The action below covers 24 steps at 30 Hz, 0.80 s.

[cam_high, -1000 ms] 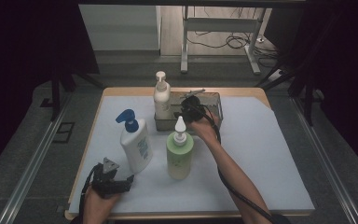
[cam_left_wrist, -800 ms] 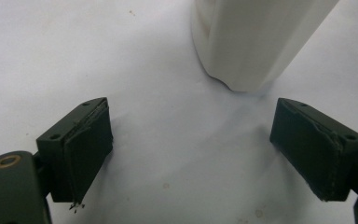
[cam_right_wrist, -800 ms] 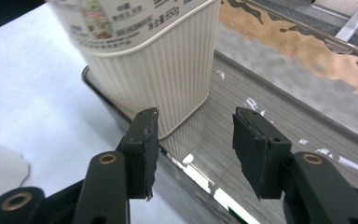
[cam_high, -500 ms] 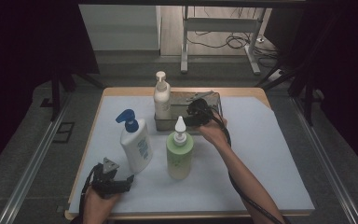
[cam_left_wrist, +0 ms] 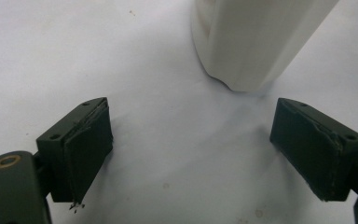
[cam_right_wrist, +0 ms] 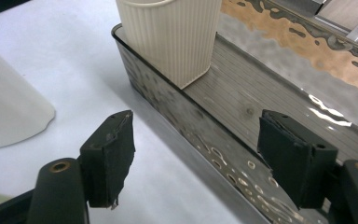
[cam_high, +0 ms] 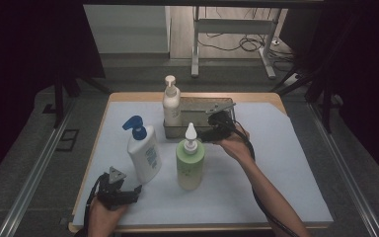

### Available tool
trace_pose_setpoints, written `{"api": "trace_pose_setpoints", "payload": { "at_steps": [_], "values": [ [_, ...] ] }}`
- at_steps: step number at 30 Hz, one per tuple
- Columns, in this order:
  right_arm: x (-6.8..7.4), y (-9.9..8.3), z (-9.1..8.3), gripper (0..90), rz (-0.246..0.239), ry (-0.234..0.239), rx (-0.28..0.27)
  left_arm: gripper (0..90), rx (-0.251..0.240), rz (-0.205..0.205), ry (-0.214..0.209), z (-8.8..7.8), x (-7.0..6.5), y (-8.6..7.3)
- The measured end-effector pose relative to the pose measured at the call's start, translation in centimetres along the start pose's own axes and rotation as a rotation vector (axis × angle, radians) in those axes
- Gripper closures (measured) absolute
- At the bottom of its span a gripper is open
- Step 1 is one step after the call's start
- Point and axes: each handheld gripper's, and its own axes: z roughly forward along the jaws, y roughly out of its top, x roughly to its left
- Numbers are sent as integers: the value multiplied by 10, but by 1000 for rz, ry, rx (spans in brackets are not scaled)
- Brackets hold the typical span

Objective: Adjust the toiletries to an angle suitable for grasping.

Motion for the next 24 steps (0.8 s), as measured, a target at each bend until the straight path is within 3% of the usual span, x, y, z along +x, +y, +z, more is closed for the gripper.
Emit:
{"api": "trace_pose_setpoints", "payload": {
  "at_steps": [4, 24],
  "values": [
    [1, -6, -8, 242, 12, 16, -6, 125, 0, 0, 0, 0, 0, 0],
    [9, -42, -42, 107, -52, 31, -49, 125, 0, -1, 1, 0, 0, 0]
  ]
}}
